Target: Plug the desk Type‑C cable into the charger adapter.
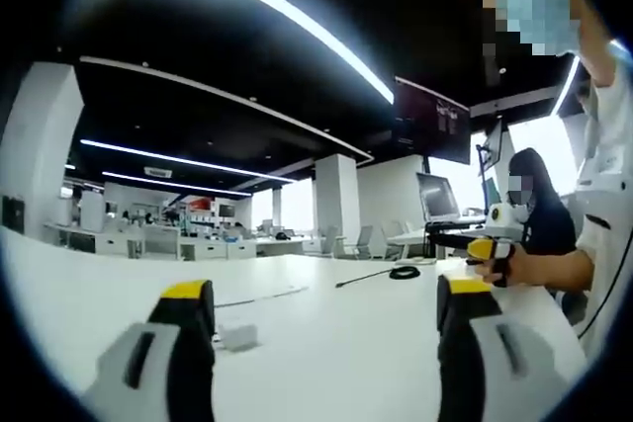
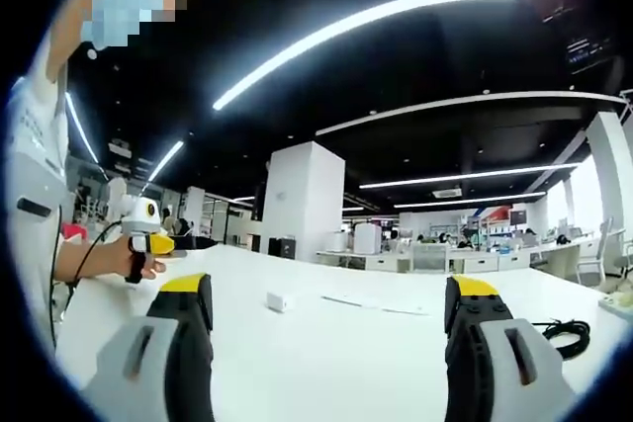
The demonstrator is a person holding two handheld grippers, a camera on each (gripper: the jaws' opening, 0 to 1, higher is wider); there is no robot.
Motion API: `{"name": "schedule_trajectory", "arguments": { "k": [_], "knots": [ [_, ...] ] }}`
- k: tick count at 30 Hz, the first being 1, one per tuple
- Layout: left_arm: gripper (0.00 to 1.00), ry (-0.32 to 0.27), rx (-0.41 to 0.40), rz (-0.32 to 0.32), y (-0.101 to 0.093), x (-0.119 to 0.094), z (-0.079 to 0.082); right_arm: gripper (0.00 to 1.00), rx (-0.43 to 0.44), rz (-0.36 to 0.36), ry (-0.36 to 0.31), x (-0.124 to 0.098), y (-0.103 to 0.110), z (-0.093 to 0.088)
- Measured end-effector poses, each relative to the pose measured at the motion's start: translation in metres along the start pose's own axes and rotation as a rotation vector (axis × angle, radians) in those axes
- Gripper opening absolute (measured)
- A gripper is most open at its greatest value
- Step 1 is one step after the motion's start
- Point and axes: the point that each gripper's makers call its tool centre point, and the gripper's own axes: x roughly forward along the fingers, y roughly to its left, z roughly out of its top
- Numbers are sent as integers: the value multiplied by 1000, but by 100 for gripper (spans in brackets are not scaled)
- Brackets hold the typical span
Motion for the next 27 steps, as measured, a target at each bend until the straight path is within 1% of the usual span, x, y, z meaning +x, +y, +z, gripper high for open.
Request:
{"name": "schedule_trajectory", "arguments": {
  "k": [3, 27],
  "knots": [
    [94, 6, -1, -5, -1, 0, -1, 100, -10, -5, -4, -1, -1, 1],
    [94, 1, 10, -13, -6, 0, -1, 99, -5, -9, -8, -4, -2, 1]
  ]
}}
